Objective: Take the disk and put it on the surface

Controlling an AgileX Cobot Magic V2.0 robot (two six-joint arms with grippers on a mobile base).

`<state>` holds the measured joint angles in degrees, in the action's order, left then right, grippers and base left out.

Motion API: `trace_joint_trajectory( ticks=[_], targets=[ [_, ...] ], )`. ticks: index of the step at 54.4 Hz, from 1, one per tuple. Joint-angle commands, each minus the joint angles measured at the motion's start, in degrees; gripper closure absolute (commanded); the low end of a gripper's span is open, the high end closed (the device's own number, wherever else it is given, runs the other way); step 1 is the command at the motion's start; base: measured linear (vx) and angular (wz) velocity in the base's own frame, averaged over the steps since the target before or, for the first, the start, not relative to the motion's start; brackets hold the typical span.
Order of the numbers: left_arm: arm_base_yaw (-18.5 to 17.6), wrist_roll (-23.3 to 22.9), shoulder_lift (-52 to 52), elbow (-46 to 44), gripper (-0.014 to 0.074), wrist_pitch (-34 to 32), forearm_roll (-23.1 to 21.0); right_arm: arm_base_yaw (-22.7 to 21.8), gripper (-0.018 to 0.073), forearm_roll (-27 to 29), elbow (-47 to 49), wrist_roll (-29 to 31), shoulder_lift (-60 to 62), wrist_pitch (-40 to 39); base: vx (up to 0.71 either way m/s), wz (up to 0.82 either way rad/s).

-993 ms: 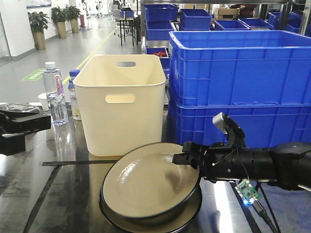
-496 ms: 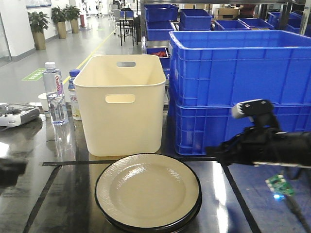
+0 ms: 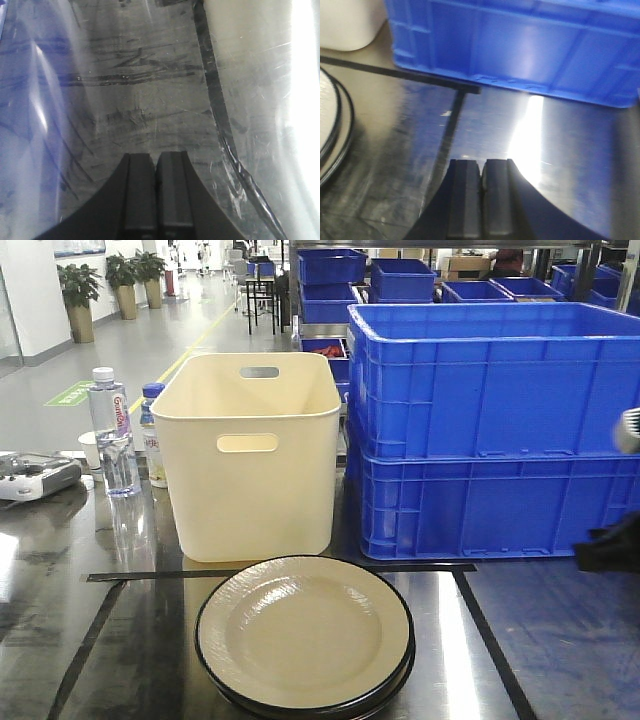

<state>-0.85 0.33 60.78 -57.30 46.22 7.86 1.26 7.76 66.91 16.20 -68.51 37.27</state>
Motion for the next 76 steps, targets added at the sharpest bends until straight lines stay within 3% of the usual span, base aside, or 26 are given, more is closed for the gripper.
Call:
trace_joint_trajectory(
  ticks=[1, 6, 13, 20, 26, 31, 68, 76],
  targets=[
    [0.0, 0.2, -6.9, 4.7, 0.0597, -9.3, -0.4, -0.3, 0.0571, 0.1, -4.6, 1.0, 7.9, -9.3, 0.0, 0.0],
    [0.0, 0.2, -15.4, 11.8, 0.0597, -14.6, -2.5, -0.3, 0.0571, 3.2, -13.1, 5.5, 15.5, -16.7, 0.0, 0.0],
    [0.0, 1.1, -29.8, 20.8, 0.0597, -19.8, -8.5, -0.3, 0.057, 8.8, -26.8, 10.8, 25.8, -25.9, 0.0, 0.0],
    [0.0, 5.0, -43.8, 27.5, 0.0597, -23.4, -12.0, -0.3, 0.0568, 13.6, -37.8, 11.3, 34.0, -34.5, 0.0, 0.0],
    [0.0, 5.3, -51.4, 31.6, 0.0597, -24.6, -12.8, -0.3, 0.0568, 14.2, -43.1, 11.3, 37.4, -41.3, 0.0, 0.0],
    [0.0, 5.2, -53.4, 33.8, 0.0597, -24.8, -12.8, -0.3, 0.0568, 14.2, -44.4, 11.3, 37.6, -44.3, 0.0, 0.0],
    [0.0, 4.9, -53.1, 35.3, 0.0595, -22.5, -12.8, -0.3, 0.0568, 16.6, -44.4, 10.7, 37.1, -43.6, 0.0, 0.0],
    [0.0, 5.1, -53.3, 38.3, 0.0595, -25.8, -11.7, -0.3, 0.0568, 16.6, -44.4, 10.7, 37.1, -43.6, 0.0, 0.0]
  ],
)
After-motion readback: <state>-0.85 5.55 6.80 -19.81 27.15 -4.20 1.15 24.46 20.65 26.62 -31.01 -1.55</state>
